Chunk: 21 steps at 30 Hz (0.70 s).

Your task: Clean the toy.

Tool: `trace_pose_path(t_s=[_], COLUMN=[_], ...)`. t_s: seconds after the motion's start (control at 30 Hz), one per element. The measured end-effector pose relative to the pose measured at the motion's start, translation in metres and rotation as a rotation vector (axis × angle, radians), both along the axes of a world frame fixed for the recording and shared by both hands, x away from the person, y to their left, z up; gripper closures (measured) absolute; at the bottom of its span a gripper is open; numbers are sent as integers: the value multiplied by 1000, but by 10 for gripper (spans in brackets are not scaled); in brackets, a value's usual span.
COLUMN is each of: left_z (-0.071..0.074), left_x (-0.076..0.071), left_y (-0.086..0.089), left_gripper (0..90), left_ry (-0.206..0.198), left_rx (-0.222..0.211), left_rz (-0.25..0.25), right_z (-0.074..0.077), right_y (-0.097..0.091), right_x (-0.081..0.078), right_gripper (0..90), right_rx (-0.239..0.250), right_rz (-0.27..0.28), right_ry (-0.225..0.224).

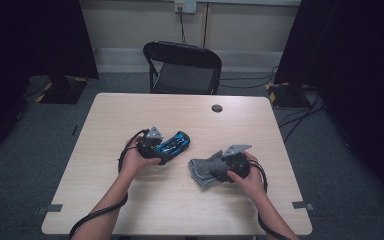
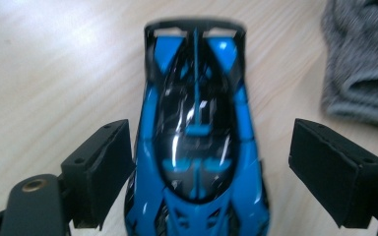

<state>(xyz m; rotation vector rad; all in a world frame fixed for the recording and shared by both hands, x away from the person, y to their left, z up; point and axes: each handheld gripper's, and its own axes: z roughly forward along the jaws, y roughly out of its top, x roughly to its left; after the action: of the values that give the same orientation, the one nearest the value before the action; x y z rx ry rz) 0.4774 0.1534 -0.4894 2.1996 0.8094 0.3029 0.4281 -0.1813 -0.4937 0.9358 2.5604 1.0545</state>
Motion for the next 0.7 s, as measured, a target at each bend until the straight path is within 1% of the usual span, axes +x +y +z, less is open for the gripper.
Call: trace_pose_path(t_s=[0.03, 0.07, 0.1, 0.13, 0.17, 0.2, 0.23, 0.33, 0.37, 0.4, 0.43, 0.5, 0.57, 0.6, 0.7], left_z=[-4, -7, -9, -11, -13, -15, -16, -17, -16, -16, -16, -16, -16, -16, -16], left_x=[0, 1, 1, 1, 1, 1, 1, 1, 0, -1, -1, -2, -2, -2, -3], left_y=[2, 3, 3, 3, 4, 3, 3, 3, 3, 3, 3, 3, 3, 3, 3], left_gripper=[166, 166, 150, 162, 165, 158, 157, 155, 165, 218, 236, 237, 238, 238, 239], left_ry=[5, -3, 10, 10, 1, 2, -7, -8, -12, -24, -25, -25, -26, -20, -21], left_rx=[-4, 8, 1, 5, 14, 14, 11, 4, -4, 2, 1, 1, 2, -5, -4], left_rz=[7, 12, 13, 9, 3, 2, -4, 1, -14, -27, -21, -22, -20, -18, -16], right_z=[0, -1, -2, -2, -2, -3, -2, 0, 0, 1, 1, 2, 3, 3, 2], right_y=[0, -1, -1, -1, -1, 0, 1, 3, 4, 5, 6, 7, 8, 8, 9], right_x=[-1, -1, -2, -2, -3, -4, -5, -7, -7, -7, -8, -10, -12, -13, -15], right_gripper=[242, 242, 242, 242, 242, 244, 248, 263, 267, 272, 284, 324, 385, 400, 399], right_rx=[3, 7, 13, 14, 11, 5, 1, -19, -24, -29, -32, -38, -38, -38, -38], right_rz=[0, -4, -6, -7, -8, -8, -18, -46, -55, -62, -68, -91, -115, -127, -134], right_ry=[-3, -6, -12, -14, -18, -25, -21, -10, -6, -4, 1, 3, 4, 4, -9])
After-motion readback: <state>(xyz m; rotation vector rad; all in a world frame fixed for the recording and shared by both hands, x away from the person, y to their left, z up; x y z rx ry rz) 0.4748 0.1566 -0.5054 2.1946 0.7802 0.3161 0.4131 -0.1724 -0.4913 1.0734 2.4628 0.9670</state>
